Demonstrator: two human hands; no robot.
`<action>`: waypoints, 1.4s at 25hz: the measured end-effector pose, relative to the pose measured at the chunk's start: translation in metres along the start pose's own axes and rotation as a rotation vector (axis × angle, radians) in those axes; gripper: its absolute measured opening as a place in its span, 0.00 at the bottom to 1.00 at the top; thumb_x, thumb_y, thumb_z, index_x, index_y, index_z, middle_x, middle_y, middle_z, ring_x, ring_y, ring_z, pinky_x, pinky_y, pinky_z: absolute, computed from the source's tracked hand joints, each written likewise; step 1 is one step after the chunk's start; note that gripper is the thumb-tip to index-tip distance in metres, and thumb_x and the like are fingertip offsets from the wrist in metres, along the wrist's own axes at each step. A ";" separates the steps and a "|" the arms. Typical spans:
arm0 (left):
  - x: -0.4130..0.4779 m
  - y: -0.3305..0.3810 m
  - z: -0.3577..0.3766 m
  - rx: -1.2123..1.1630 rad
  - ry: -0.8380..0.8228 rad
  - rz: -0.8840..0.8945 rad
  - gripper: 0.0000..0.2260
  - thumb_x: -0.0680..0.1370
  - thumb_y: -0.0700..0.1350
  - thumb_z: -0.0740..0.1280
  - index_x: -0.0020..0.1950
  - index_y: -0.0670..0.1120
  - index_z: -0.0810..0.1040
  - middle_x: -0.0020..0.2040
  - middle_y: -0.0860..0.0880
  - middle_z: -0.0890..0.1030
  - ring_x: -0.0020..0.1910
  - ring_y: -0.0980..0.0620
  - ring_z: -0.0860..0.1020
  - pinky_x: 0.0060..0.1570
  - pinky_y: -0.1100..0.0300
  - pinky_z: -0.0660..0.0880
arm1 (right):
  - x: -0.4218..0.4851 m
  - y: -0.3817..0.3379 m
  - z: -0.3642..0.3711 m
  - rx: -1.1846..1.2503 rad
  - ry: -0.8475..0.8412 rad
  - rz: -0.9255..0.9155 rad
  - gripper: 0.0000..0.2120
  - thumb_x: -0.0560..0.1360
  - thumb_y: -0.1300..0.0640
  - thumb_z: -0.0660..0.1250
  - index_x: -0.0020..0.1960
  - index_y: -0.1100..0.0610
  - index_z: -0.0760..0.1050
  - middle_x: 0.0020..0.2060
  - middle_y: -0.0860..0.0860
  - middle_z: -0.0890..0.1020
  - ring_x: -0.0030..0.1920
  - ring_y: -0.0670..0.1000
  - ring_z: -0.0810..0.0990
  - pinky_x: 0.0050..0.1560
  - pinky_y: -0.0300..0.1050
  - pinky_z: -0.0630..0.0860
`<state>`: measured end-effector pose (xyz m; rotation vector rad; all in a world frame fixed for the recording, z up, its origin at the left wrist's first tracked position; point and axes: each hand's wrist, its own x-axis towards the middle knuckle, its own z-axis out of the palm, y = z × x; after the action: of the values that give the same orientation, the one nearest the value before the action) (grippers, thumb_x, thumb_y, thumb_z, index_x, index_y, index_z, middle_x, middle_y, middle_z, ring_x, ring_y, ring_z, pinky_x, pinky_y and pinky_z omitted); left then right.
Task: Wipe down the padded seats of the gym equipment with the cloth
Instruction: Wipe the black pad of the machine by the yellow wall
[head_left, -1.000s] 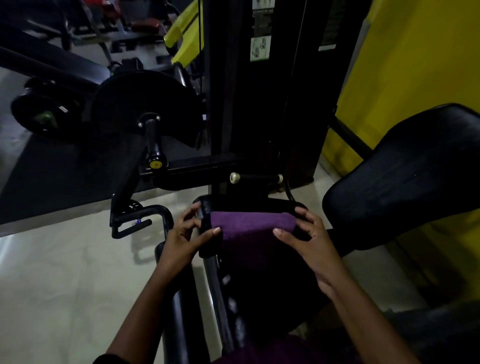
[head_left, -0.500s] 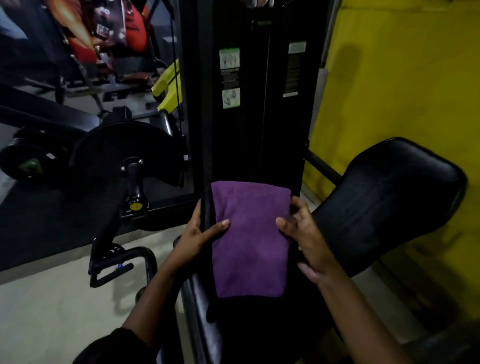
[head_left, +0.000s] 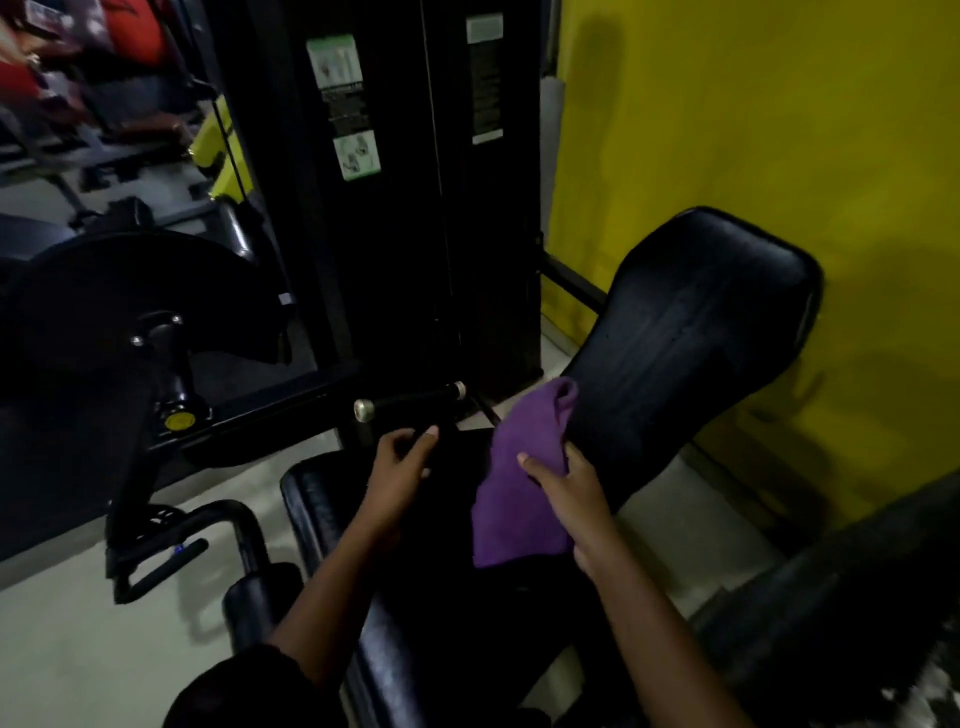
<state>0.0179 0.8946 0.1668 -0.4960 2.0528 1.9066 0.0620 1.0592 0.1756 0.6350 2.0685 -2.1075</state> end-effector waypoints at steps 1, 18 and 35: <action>-0.003 0.006 0.016 -0.064 -0.078 -0.011 0.19 0.77 0.53 0.64 0.63 0.45 0.70 0.57 0.42 0.77 0.47 0.49 0.77 0.44 0.57 0.74 | 0.005 0.001 -0.003 -0.109 -0.017 -0.068 0.22 0.76 0.59 0.66 0.69 0.54 0.67 0.58 0.49 0.76 0.55 0.46 0.74 0.48 0.39 0.70; 0.082 0.060 0.078 -0.134 -0.702 -0.120 0.29 0.77 0.66 0.48 0.62 0.49 0.77 0.54 0.46 0.82 0.48 0.49 0.82 0.48 0.55 0.79 | 0.086 0.001 0.006 -0.225 0.530 -0.475 0.30 0.69 0.63 0.72 0.67 0.48 0.68 0.64 0.52 0.72 0.63 0.49 0.72 0.53 0.17 0.60; 0.297 0.091 0.280 -0.084 -0.715 0.444 0.22 0.80 0.53 0.56 0.74 0.54 0.59 0.75 0.52 0.62 0.72 0.55 0.62 0.64 0.61 0.62 | 0.186 -0.129 -0.188 -1.679 0.998 -0.699 0.31 0.66 0.57 0.61 0.68 0.44 0.66 0.68 0.58 0.71 0.56 0.57 0.69 0.55 0.50 0.64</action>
<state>-0.2935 1.1647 0.0965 0.6056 1.6752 1.9920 -0.1149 1.2878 0.2299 0.6138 3.6396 0.7584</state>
